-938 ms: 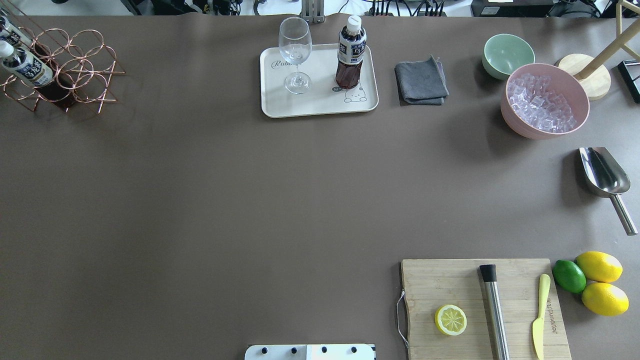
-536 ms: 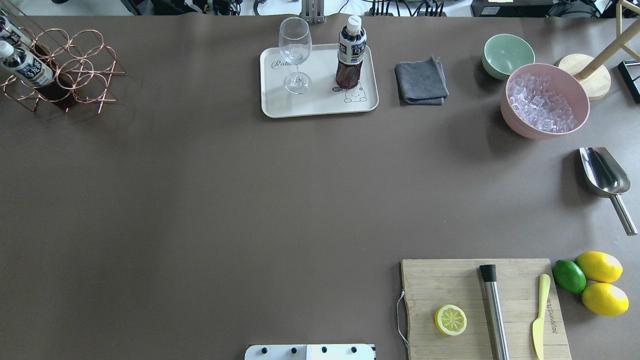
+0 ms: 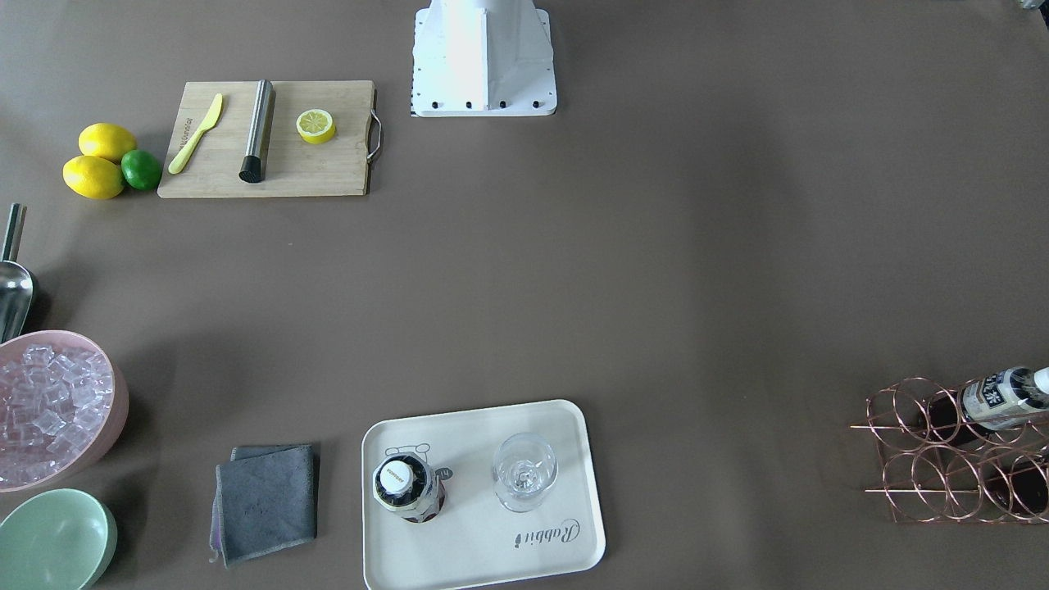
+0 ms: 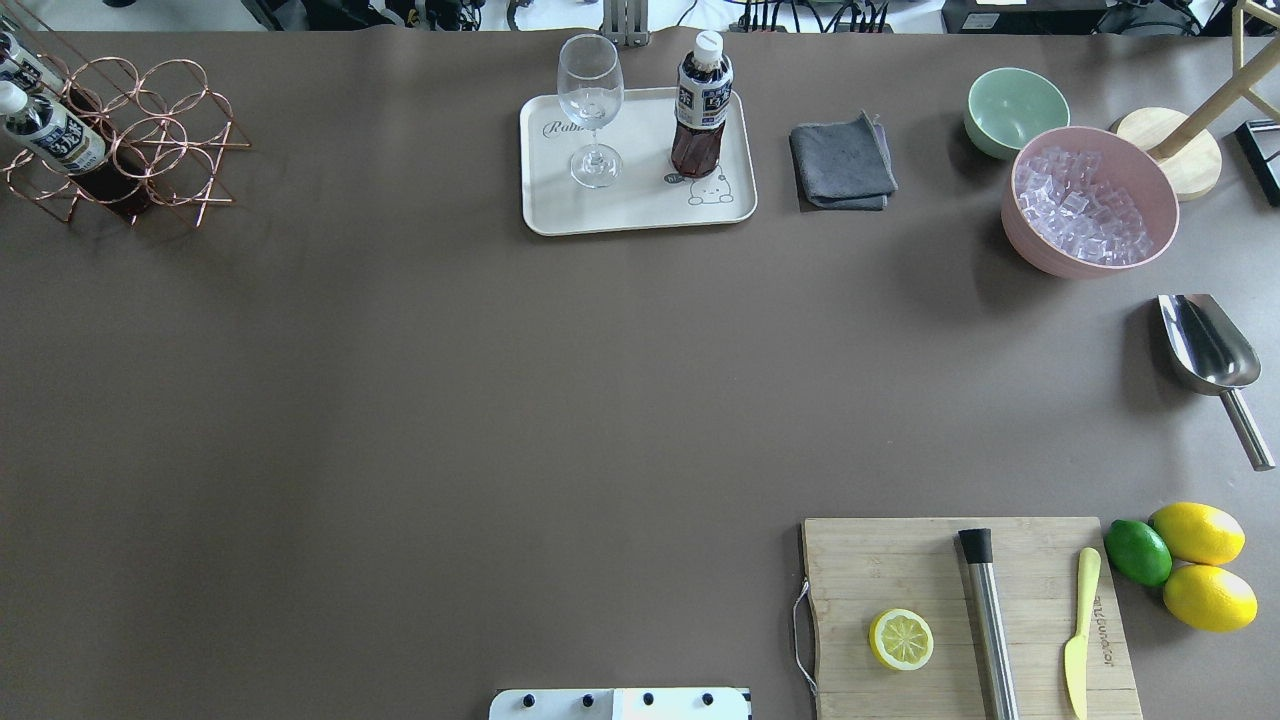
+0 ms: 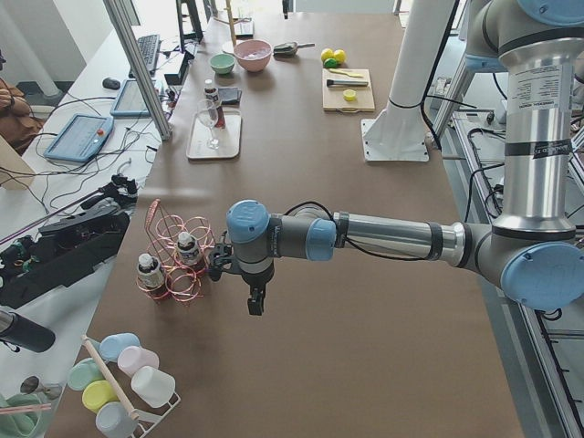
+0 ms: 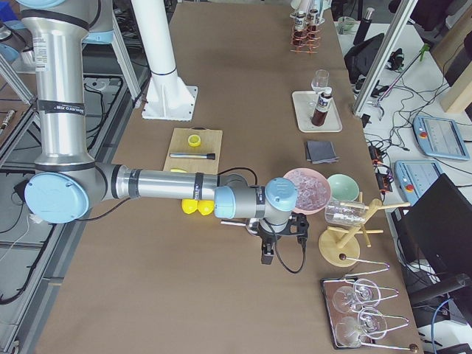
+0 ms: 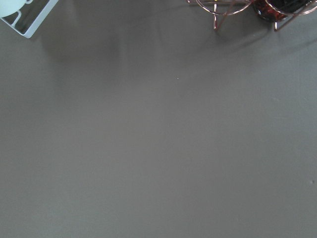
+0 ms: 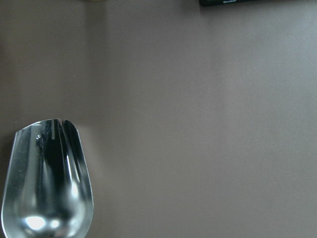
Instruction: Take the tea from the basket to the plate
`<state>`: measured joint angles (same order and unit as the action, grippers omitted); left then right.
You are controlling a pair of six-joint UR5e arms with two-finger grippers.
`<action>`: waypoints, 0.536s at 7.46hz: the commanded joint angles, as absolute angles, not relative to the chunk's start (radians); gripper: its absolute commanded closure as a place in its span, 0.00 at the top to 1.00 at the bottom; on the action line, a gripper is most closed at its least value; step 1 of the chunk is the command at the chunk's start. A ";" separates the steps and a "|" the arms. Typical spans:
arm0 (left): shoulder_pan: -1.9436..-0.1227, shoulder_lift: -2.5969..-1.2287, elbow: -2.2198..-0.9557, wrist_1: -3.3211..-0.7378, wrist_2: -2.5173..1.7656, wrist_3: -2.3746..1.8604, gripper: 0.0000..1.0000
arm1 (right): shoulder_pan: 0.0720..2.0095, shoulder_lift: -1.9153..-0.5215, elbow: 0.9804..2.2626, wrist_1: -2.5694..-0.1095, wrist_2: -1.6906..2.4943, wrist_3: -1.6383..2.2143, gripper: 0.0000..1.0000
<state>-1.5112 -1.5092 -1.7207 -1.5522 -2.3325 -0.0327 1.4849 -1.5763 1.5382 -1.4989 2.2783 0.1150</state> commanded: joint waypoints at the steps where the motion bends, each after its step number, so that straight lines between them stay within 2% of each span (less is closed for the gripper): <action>1: -1.512 -1.503 -1.710 -1.548 -2.384 0.014 0.98 | 1.485 -1.586 1.531 -1.456 2.276 0.118 1.00; 4: -1.514 -1.482 -1.712 -1.542 -2.410 0.012 0.98 | 1.485 -1.588 1.531 -1.456 2.278 0.118 1.00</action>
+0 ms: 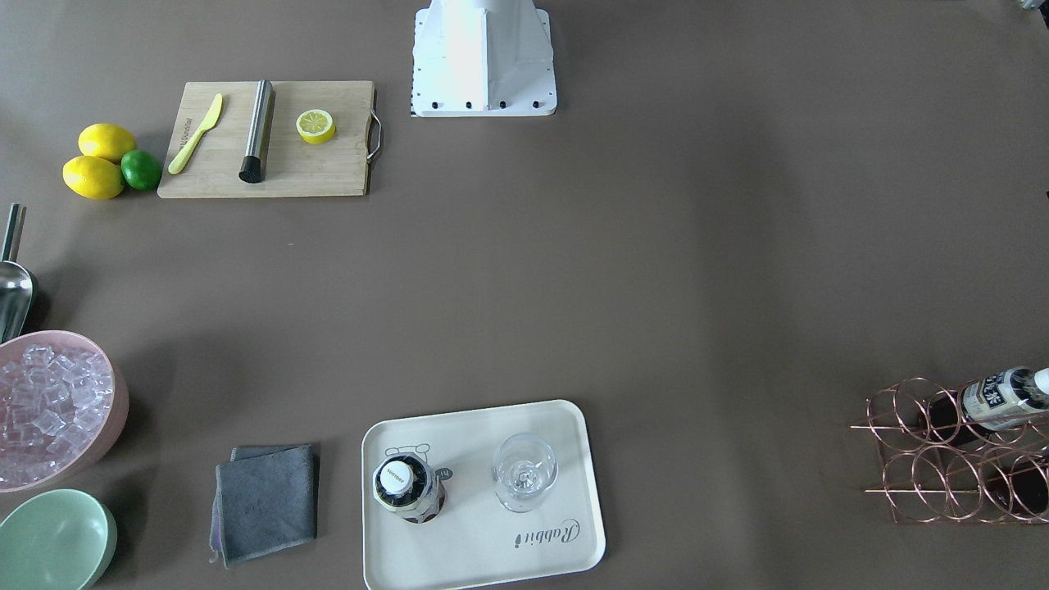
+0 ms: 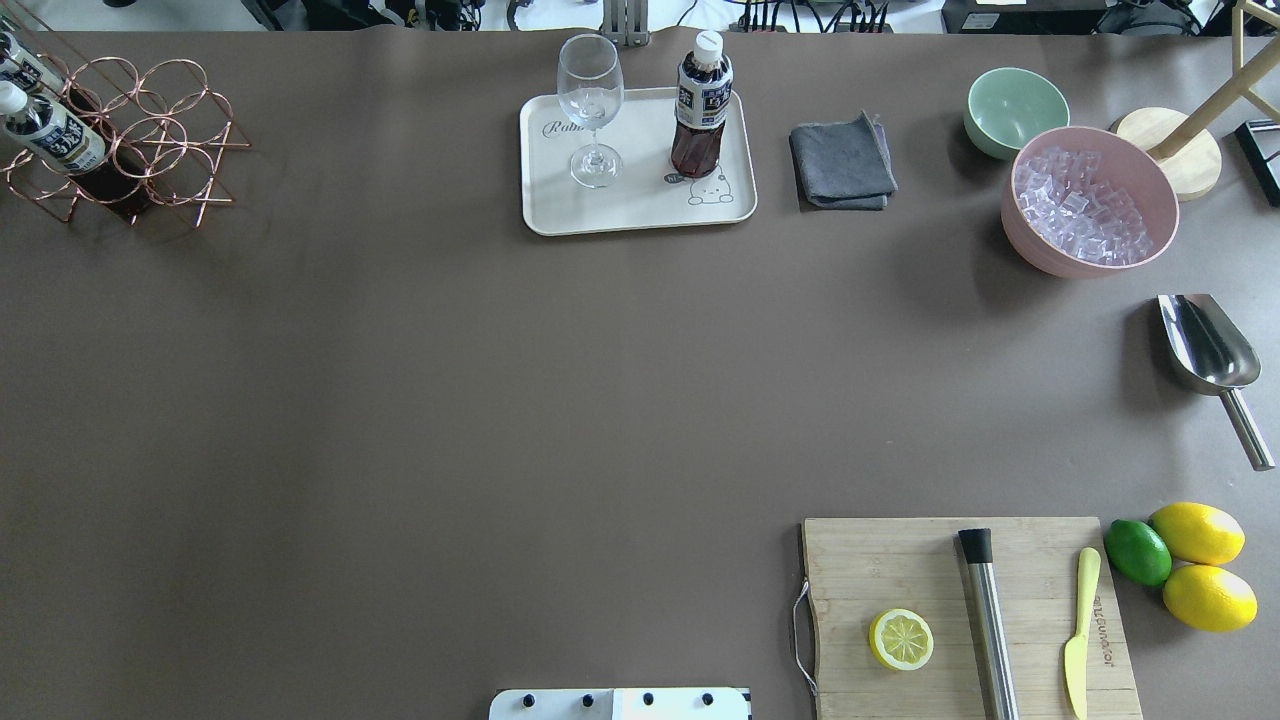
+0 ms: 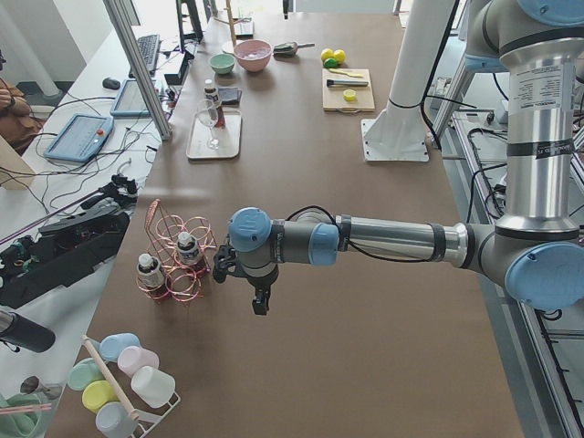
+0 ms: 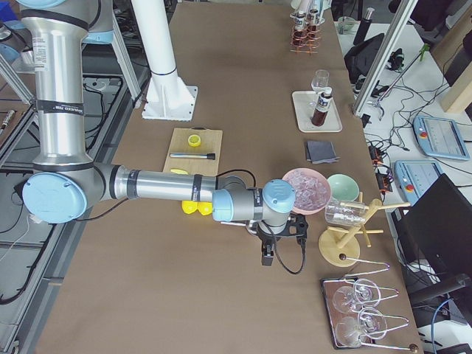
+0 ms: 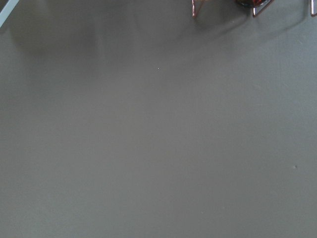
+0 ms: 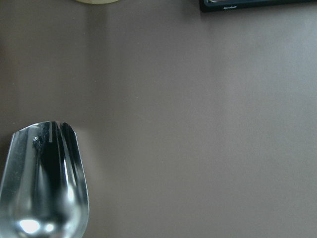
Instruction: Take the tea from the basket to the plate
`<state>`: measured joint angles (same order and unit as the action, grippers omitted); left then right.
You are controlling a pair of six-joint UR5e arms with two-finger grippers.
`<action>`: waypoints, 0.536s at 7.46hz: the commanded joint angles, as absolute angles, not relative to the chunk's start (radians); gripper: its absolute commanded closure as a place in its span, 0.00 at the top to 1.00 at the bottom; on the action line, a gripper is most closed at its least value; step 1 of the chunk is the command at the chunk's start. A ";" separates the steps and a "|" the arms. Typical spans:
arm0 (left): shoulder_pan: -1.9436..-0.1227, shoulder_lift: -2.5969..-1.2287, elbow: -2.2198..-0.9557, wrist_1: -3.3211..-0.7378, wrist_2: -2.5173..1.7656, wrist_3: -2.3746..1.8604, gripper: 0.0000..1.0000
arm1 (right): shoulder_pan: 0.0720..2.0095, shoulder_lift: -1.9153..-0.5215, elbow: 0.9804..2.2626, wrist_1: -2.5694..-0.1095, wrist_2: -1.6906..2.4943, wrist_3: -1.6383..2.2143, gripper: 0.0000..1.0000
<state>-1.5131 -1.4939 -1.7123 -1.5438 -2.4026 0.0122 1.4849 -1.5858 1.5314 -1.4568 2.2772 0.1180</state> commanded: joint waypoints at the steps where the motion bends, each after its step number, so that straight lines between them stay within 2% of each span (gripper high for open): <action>1: -1.514 -1.480 -1.712 -1.542 -2.408 0.012 0.98 | 1.485 -1.591 1.531 -1.456 2.276 0.118 1.00; 4: -1.514 -1.479 -1.712 -1.542 -2.404 0.012 0.98 | 1.485 -1.595 1.529 -1.456 2.278 0.117 1.00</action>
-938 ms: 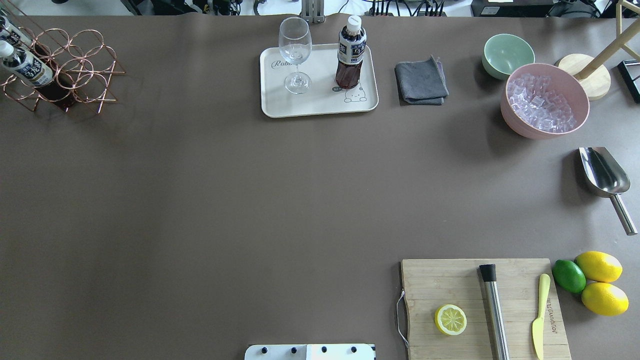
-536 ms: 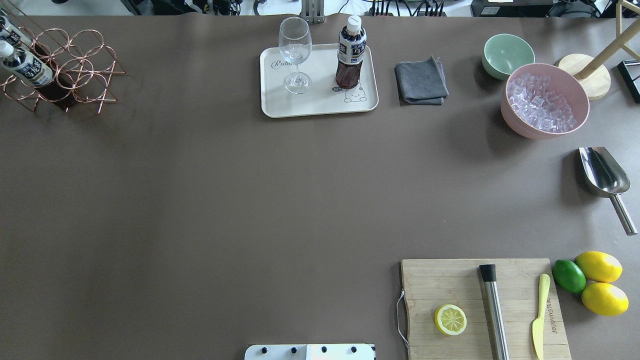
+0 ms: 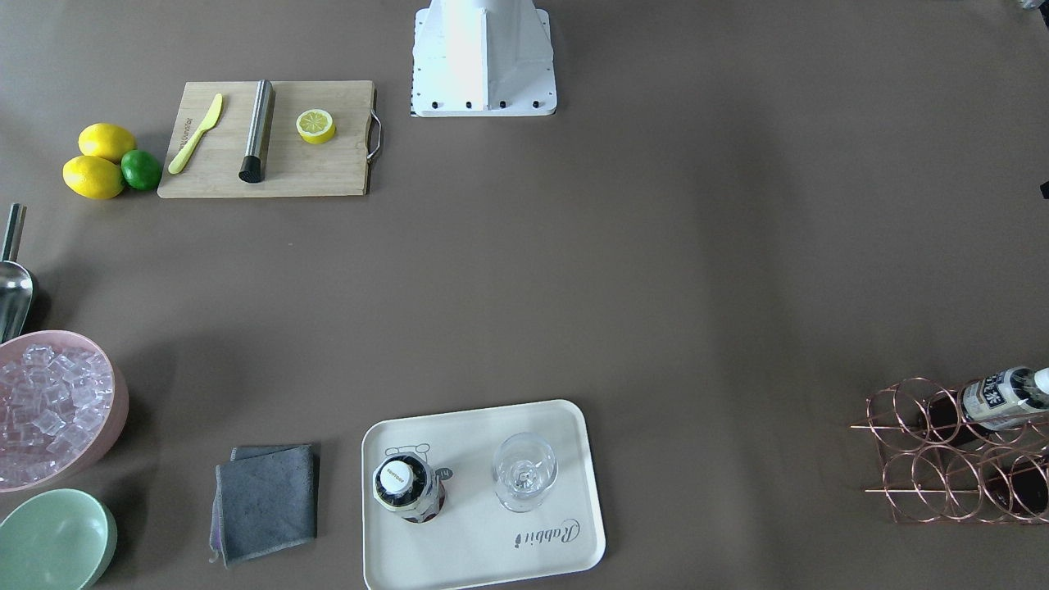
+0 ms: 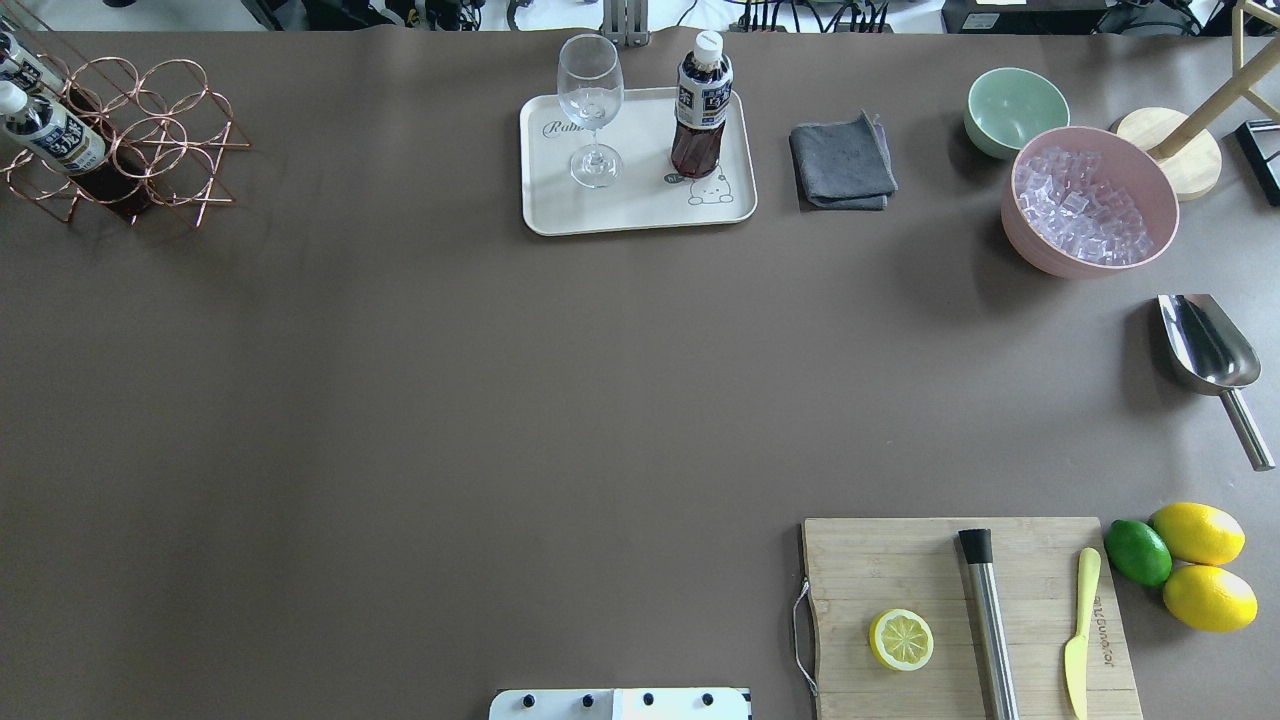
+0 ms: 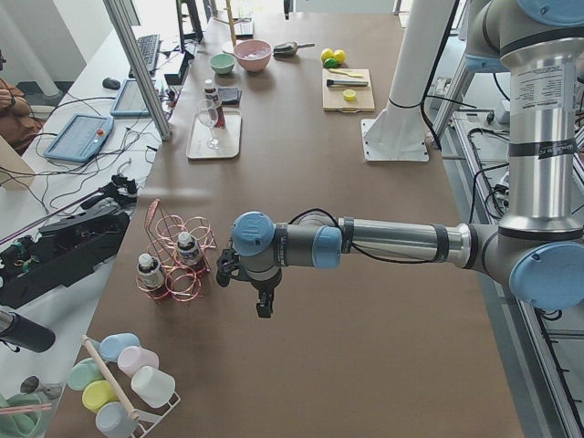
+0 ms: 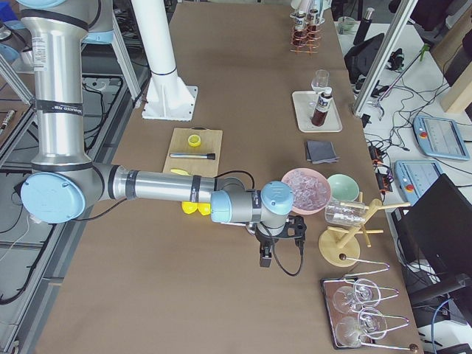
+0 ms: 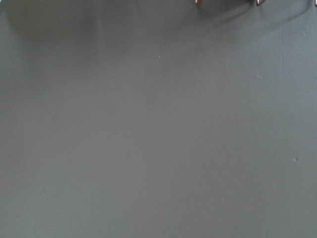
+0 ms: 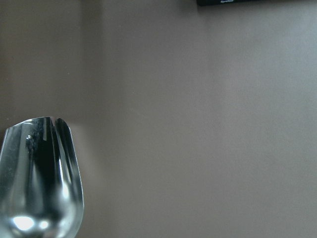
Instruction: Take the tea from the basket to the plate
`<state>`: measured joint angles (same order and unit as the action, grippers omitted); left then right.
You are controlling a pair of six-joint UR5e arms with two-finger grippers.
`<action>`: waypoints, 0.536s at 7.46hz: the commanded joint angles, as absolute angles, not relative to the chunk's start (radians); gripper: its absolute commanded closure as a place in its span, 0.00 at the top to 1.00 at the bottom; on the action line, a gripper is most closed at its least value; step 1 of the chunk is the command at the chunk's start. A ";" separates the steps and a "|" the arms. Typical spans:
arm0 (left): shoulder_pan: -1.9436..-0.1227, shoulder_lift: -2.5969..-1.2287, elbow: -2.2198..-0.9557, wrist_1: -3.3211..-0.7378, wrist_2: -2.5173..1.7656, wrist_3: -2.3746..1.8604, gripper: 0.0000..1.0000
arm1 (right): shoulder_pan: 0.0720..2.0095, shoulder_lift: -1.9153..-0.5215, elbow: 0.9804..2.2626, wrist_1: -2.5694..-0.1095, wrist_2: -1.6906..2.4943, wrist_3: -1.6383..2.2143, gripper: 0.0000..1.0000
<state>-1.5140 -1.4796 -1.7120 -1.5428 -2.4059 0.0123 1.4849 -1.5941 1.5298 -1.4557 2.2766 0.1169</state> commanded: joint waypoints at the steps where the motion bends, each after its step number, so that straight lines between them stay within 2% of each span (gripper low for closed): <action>1: -1.514 -1.479 -1.712 -1.542 -2.404 0.012 0.98 | 1.485 -1.595 1.529 -1.456 2.278 0.117 1.00; 4: -1.514 -1.477 -1.712 -1.543 -2.401 0.011 0.98 | 1.485 -1.595 1.534 -1.456 2.279 0.118 1.00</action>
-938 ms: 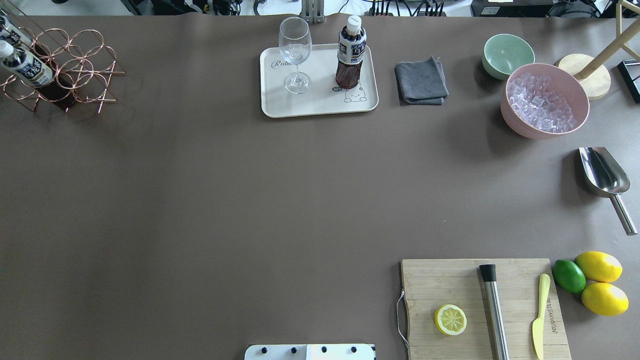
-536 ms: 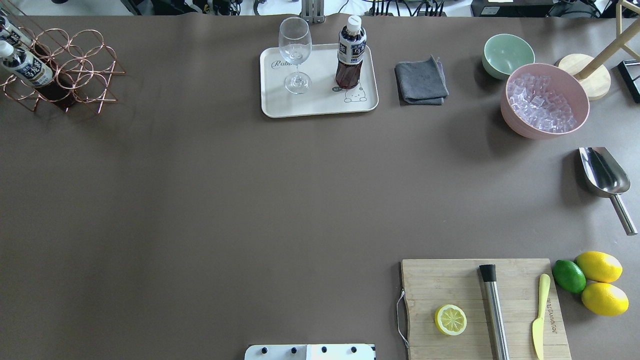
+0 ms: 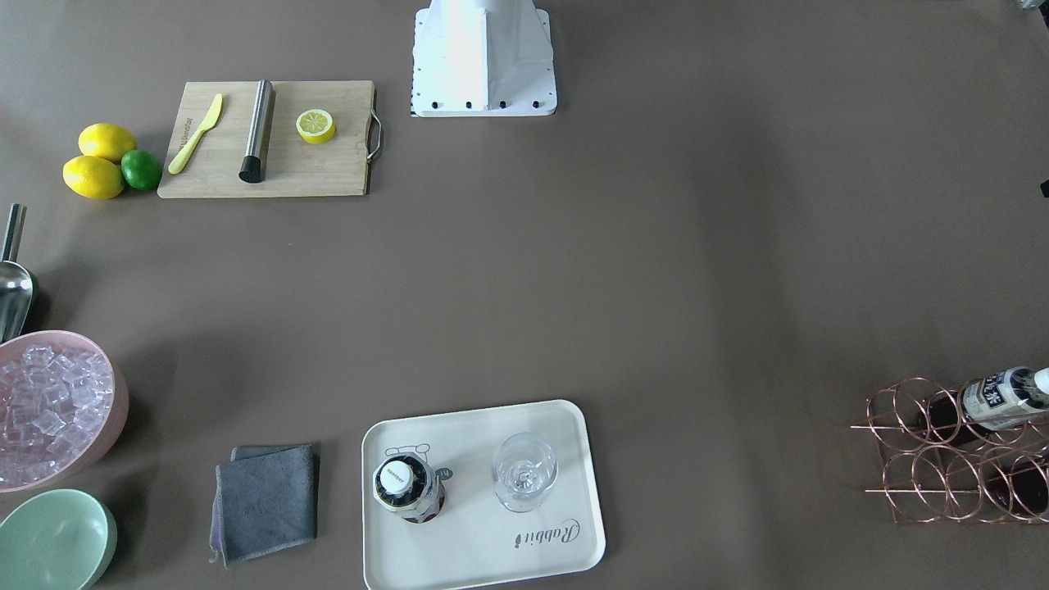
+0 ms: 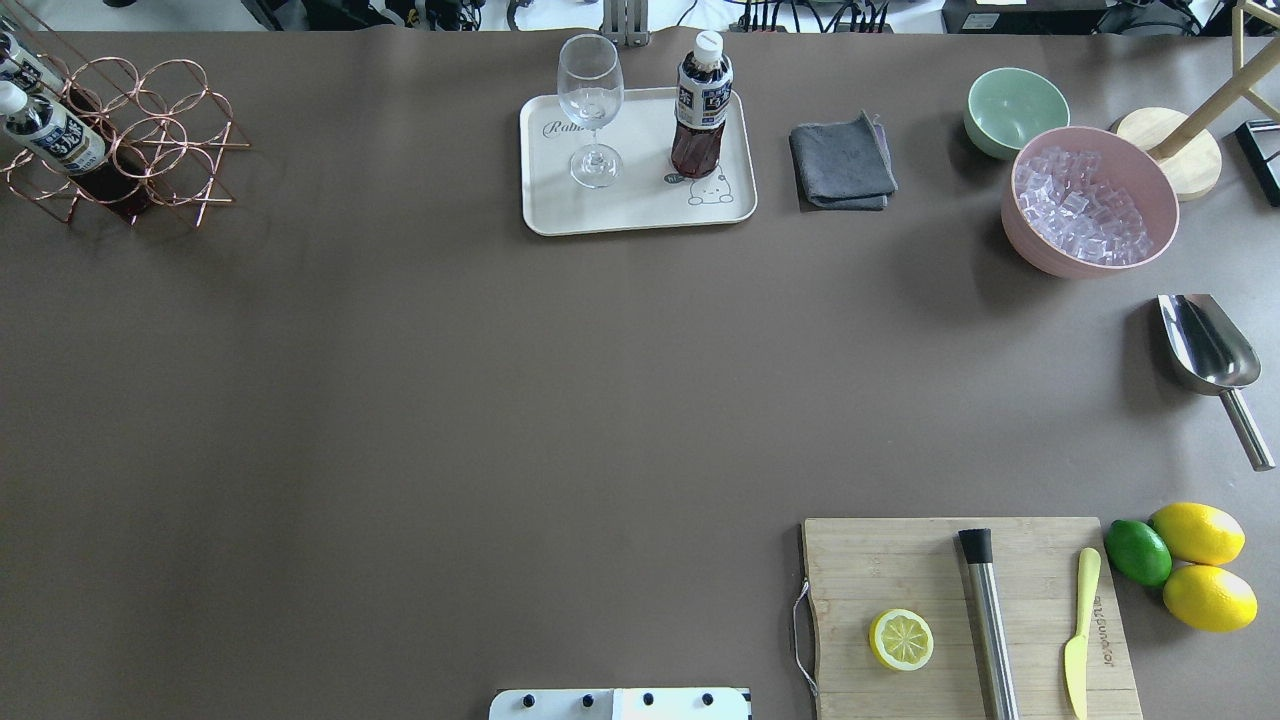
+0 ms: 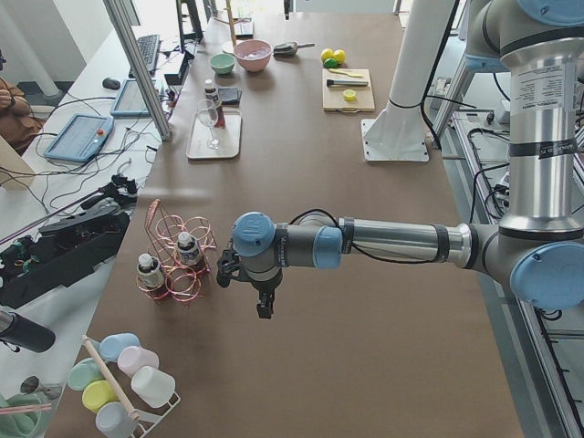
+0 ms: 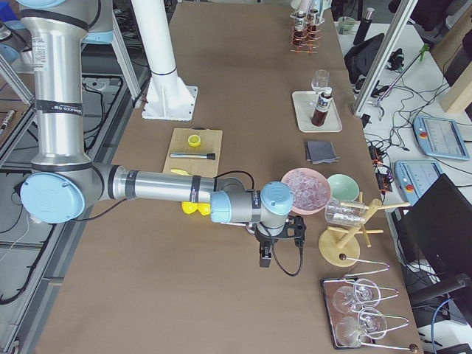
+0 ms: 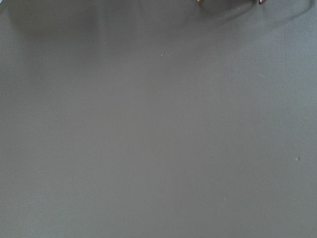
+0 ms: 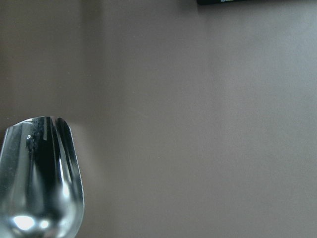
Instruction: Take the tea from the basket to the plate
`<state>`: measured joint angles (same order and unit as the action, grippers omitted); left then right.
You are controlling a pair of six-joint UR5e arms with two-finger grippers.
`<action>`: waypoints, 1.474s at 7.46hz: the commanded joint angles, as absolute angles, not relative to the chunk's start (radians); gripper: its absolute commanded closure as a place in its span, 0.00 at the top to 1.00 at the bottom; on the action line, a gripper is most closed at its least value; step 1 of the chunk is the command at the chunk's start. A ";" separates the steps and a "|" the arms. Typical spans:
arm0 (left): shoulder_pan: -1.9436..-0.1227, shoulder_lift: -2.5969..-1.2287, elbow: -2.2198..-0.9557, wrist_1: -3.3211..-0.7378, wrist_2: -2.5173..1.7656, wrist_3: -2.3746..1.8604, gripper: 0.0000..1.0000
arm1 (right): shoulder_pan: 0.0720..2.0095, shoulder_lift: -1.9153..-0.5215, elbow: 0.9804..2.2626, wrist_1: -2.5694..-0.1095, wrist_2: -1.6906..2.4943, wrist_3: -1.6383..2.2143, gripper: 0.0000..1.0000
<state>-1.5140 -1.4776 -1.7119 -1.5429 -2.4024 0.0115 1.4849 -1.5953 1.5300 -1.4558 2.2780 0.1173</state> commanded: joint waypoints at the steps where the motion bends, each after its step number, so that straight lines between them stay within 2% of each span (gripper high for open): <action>1: -1.514 -1.477 -1.712 -1.542 -2.401 0.009 0.98 | 1.485 -1.595 1.532 -1.454 2.279 0.118 1.00; 11: -1.519 -1.464 -1.721 -1.536 -2.401 0.006 0.98 | 1.485 -1.595 1.532 -1.454 2.279 0.114 1.00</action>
<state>-1.5182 -1.4747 -1.7168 -1.5360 -2.4002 0.0061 1.4849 -1.5948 1.5321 -1.4546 2.2798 0.1149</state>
